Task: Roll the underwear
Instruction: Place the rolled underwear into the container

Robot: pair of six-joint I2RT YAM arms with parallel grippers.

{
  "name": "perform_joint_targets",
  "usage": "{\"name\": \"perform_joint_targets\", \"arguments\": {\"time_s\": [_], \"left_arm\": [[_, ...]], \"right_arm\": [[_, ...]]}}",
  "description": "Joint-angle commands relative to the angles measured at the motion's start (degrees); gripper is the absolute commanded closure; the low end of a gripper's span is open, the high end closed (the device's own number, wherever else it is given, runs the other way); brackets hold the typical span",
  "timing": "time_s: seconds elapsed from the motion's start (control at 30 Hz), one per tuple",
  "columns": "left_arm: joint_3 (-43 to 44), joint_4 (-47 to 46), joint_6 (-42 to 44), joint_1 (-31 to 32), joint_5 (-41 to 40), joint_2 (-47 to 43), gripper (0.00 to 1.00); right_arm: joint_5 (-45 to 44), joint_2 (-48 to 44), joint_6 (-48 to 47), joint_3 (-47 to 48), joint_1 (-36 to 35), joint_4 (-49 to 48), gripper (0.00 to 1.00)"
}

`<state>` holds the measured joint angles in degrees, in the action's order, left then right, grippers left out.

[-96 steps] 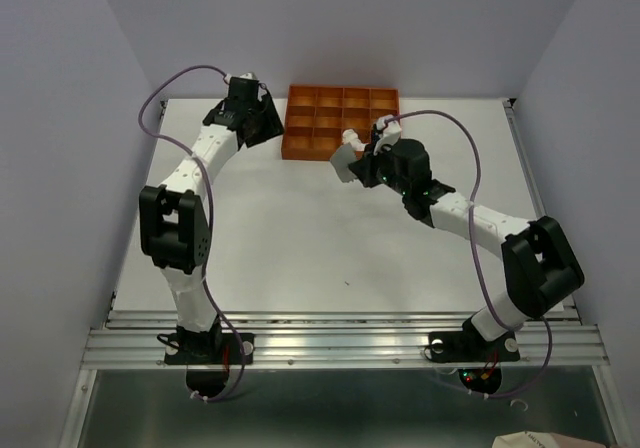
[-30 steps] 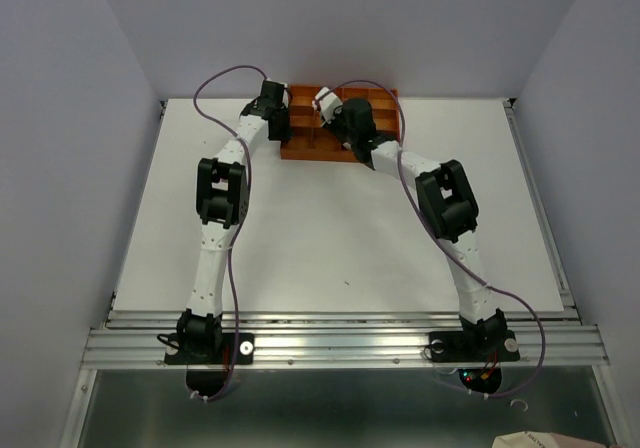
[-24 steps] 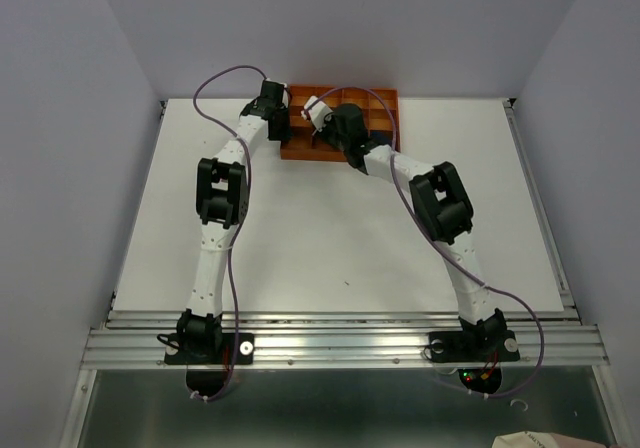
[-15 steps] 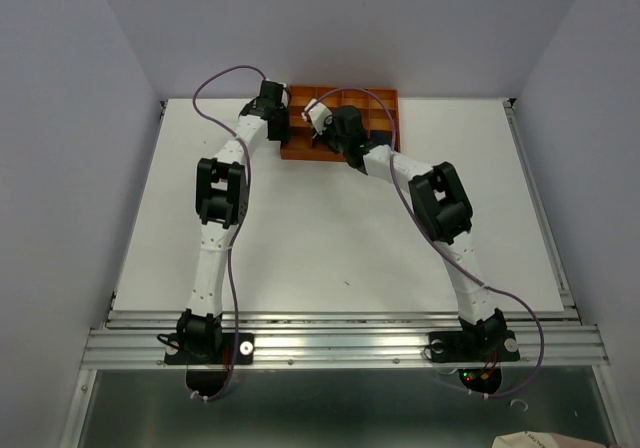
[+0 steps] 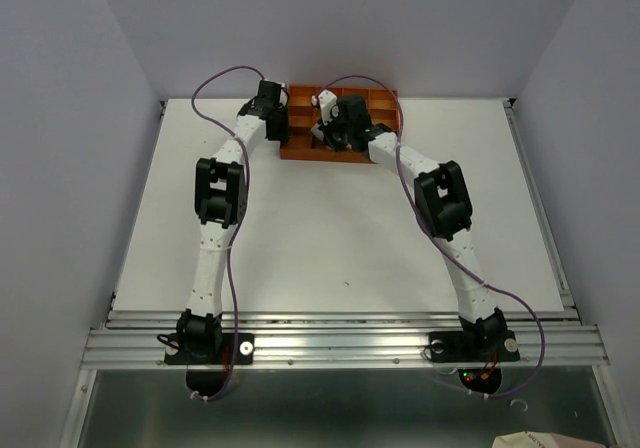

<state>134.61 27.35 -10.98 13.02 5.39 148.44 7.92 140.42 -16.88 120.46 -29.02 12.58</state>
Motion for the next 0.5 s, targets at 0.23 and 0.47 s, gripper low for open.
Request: {"name": "perform_joint_targets", "arguments": {"time_s": [0.23,0.47], "left_arm": [[-0.92,-3.18,-3.78,-2.12,1.55,-2.81,0.95],[-1.01,-3.27,-4.05,-2.21,1.91,-2.72,0.95]], "right_arm": [[9.74,4.51,7.22,8.81,3.35,7.54,0.99],[12.56,7.5,6.6,12.33,3.35,10.96,0.99]]}}
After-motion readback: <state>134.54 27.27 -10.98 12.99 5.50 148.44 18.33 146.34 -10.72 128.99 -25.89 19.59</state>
